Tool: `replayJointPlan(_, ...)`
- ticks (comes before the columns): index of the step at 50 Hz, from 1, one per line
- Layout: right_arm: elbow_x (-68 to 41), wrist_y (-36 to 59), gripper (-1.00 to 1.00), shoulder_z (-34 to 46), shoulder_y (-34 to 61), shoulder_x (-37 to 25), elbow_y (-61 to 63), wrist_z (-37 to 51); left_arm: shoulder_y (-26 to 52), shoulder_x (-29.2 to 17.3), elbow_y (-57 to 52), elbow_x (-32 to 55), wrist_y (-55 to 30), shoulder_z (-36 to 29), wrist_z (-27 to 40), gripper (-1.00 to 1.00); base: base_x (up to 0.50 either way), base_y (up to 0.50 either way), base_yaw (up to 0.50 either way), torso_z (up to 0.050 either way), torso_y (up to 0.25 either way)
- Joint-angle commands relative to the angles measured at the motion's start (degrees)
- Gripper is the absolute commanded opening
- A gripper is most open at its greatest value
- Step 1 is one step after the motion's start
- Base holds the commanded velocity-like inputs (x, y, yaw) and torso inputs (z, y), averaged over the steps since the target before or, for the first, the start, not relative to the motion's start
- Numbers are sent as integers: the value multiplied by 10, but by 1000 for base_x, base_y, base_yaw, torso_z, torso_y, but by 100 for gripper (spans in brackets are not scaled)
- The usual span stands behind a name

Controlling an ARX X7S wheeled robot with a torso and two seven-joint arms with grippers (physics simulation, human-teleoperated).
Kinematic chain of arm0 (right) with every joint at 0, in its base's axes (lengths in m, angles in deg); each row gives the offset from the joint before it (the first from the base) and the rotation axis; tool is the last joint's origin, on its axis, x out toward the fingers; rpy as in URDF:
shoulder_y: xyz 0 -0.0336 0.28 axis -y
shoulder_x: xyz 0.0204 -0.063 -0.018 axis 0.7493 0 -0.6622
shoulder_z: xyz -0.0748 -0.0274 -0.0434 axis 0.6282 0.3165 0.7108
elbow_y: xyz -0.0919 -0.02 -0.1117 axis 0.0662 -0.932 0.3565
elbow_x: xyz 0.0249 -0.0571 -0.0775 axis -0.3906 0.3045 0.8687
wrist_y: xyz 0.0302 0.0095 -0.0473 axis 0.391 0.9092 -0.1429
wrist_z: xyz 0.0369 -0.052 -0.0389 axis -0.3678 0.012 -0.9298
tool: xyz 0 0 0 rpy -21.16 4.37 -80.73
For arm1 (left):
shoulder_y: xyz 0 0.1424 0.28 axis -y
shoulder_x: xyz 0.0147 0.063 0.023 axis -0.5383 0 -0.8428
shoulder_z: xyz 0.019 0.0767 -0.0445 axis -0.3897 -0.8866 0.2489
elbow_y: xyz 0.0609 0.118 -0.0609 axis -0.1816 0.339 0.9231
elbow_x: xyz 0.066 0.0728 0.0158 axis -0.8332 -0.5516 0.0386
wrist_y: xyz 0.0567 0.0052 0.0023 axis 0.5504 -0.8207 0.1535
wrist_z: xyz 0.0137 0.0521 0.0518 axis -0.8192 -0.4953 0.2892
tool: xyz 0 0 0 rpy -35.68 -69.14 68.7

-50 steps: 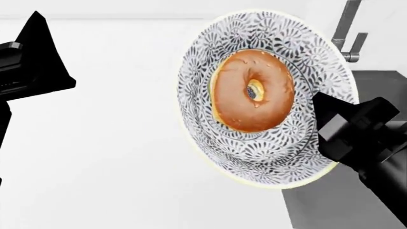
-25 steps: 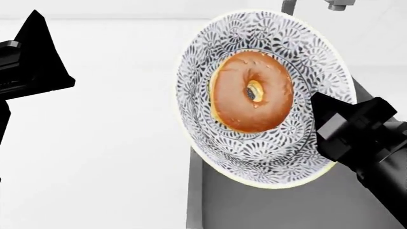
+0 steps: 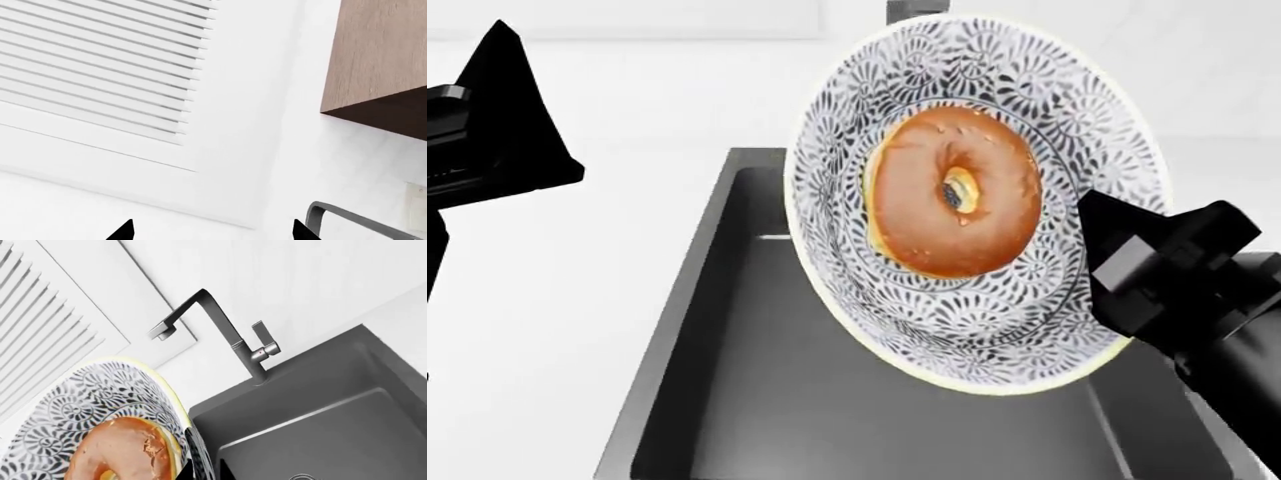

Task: Pick up the bowl with donut and place it on the tray. Pick up the cupcake and place it on the tray.

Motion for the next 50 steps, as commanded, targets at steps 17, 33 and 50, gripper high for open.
replayJointPlan(17, 3, 1, -100, -10, 2, 5, -6, -10, 2, 1, 0, 2, -2, 0, 1, 100, -1, -500, 0, 1, 1)
replayJointPlan(33, 1, 1, -100, -12, 1, 1, -6, -11, 3, 1, 2, 4, -2, 0, 0, 100, -1, -500, 0, 0, 0)
replayJointPlan(50, -3, 0, -100, -13, 5, -1, -4, -8, 2, 0, 0, 3, -2, 2, 1, 100, -1, -500, 0, 0, 1)
